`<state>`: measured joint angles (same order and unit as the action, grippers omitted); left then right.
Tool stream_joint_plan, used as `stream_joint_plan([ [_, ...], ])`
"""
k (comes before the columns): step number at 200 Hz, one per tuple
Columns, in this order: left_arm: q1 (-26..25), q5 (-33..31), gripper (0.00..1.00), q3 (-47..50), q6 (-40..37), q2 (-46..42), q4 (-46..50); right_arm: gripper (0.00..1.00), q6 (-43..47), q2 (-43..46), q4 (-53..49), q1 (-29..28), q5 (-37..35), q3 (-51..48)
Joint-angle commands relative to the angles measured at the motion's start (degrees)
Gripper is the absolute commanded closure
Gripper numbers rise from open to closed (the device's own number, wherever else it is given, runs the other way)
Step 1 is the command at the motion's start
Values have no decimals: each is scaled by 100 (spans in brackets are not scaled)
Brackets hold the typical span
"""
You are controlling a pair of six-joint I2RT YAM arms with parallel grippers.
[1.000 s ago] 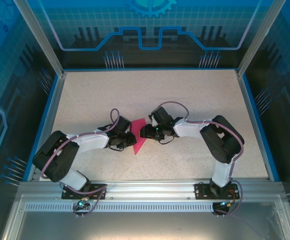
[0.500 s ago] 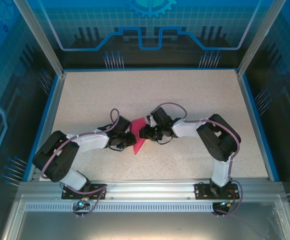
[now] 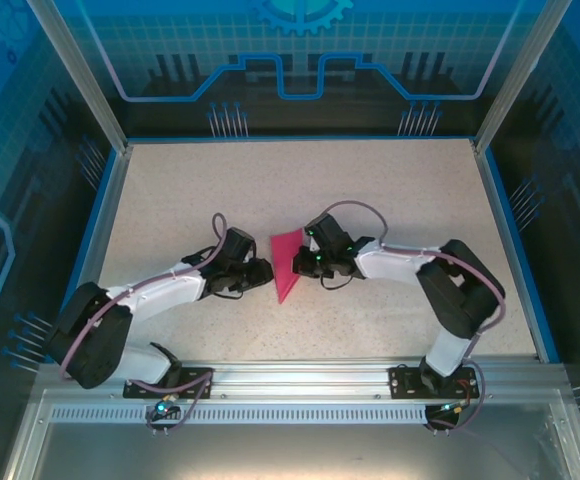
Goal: Fold a paper plane with a square sheet of paper (pick it up from the middle)
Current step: Fourth fold the wing at the center of the table.
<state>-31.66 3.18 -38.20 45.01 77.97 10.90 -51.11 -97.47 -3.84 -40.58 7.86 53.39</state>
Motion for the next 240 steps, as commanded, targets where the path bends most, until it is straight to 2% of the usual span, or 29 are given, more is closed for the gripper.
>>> stream_joint_plan([
  [1, 11, -6, 53, 96, -194, -352, 24, 100, -345, 451, -634, -95, -798, -214],
  [42, -188, 52, 39, 318, -464, -656, -469, 100, -1147, 772, -925, -285, -1372, -491],
  [93, -327, -62, 32, 606, -645, -971, -725, 100, -1261, 796, -1188, -517, -1738, -3],
  [123, -325, -107, 29, 705, -584, -1052, -790, 100, -1270, 1116, -1346, -565, -2045, 1],
  [161, -324, -111, 24, 726, -546, -999, -889, 100, -1296, 1174, -1206, -600, -1987, -21],
  [240, -329, -322, 23, 754, -458, -1122, -774, 100, -873, 1806, -1216, -639, -2476, 173],
])
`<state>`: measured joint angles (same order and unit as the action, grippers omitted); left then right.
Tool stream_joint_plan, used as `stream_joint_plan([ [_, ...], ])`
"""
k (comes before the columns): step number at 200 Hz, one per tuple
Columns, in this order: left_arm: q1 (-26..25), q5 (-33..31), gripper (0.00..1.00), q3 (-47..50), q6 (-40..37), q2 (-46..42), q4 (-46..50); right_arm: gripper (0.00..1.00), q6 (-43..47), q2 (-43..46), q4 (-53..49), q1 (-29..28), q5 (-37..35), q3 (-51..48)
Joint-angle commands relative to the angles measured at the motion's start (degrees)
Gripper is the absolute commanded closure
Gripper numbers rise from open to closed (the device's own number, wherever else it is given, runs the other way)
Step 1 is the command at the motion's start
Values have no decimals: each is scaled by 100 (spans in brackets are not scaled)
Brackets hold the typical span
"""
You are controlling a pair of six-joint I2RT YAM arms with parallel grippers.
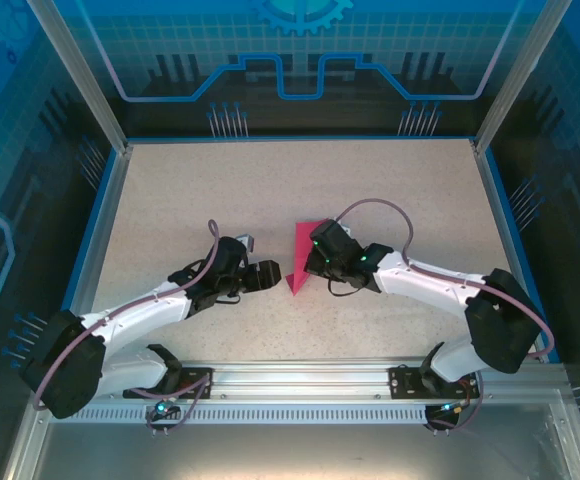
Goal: Fold a paper plane with a square sheet of paper (pick it up from the middle)
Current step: Fourth fold the wing at the center of the table.
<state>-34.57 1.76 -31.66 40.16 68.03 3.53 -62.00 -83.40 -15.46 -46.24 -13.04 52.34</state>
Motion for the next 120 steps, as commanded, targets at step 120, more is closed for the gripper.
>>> stream_joint_plan([
  [120, -47, -43, 24, 102, -142, 47, -256, 100, -14, -486, 367, 49, -111, 276],
])
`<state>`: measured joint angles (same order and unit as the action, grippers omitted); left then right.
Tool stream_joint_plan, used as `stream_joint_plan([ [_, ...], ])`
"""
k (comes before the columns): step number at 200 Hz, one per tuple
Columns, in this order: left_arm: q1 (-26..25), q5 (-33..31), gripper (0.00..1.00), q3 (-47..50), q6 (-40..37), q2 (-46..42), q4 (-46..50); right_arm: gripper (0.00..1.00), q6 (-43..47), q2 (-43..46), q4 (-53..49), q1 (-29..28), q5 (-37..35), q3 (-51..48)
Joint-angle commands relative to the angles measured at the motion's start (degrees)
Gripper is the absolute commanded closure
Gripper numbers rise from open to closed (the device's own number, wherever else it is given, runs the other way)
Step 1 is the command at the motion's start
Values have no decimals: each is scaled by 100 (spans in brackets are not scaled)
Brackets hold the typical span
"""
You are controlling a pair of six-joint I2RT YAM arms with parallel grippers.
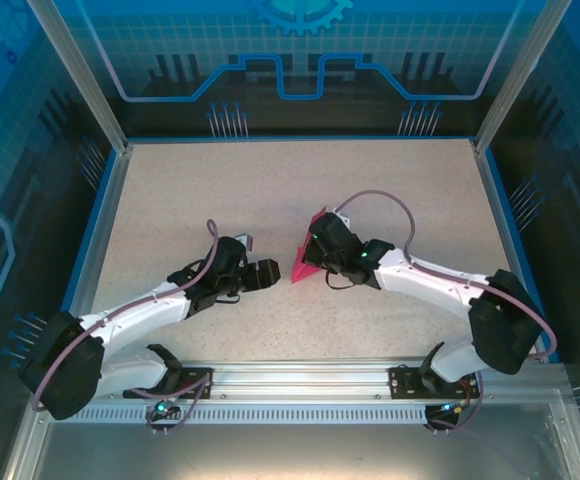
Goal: Fold a paper plane with a square sheet of paper (pick it up from the middle)
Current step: Fourth fold the wing at the center of the table.
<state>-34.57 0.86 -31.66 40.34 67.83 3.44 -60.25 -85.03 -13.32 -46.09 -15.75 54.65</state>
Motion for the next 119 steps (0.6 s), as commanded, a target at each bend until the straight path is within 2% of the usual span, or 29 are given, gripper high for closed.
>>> stream_joint_plan([
  [1, -48, 55, 24, 105, -168, 70, -260, 100, -193, -343, 163, 32, 173, 45],
  [48, -203, 204, 24, 311, -729, 208, -828, 100, -697, -897, 9, 80, 555, 38],
  [78, -636, 39, 24, 531, -1533, 252, -1380, 100, -1072, -1071, -163, 147, 775, 2],
  [119, -1127, -227, 31, 730, -2547, 398, -2021, 100, -1620, -1094, -47, 341, 1100, -204],
])
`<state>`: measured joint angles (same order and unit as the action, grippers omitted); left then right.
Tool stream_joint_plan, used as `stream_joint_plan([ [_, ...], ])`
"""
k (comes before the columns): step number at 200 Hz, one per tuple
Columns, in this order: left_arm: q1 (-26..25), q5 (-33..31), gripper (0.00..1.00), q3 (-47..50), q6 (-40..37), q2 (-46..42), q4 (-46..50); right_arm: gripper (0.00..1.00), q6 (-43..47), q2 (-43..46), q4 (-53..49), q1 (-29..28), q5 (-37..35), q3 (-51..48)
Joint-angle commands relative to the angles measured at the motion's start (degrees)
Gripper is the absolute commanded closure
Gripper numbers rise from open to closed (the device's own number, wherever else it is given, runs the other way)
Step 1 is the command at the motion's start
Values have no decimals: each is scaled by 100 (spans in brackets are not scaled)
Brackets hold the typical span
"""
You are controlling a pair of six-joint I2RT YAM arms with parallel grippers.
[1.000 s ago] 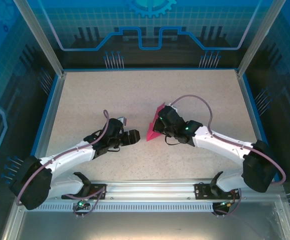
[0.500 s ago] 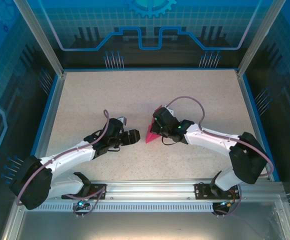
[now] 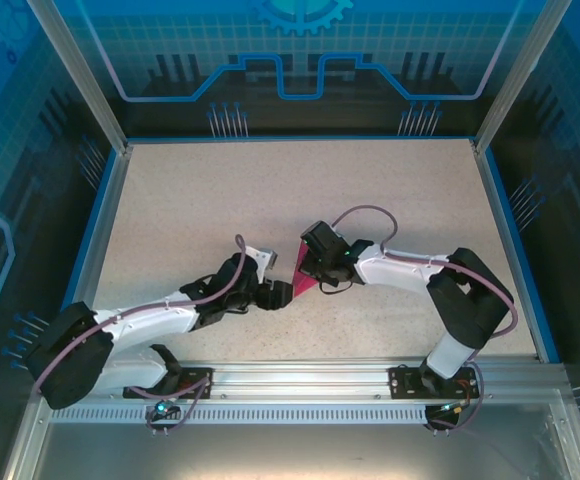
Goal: Fold a paper plane with a square sheet of paper (pick it up from the middle)
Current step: Fourth fold the wing at the center of the table.
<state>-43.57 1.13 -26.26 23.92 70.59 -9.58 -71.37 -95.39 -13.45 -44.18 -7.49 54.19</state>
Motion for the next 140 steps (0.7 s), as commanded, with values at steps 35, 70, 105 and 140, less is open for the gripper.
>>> stream_joint_plan([
  [35, -309, -260, 34, 296, -1227, 485, -1458, 100, -784, -41, 80, 245, 523, -277],
  [70, -369, -293, 38, 322, -1660, 953, -2177, 100, -876, -32, 83, 307, 681, -258],
  [105, -365, -338, 42, 331, -2111, 1406, -2724, 100, -941, 3, 54, 345, 743, -242],
  [140, -365, -253, 45, 323, -2177, 1820, -3125, 100, -1059, -27, 101, 397, 870, -294],
])
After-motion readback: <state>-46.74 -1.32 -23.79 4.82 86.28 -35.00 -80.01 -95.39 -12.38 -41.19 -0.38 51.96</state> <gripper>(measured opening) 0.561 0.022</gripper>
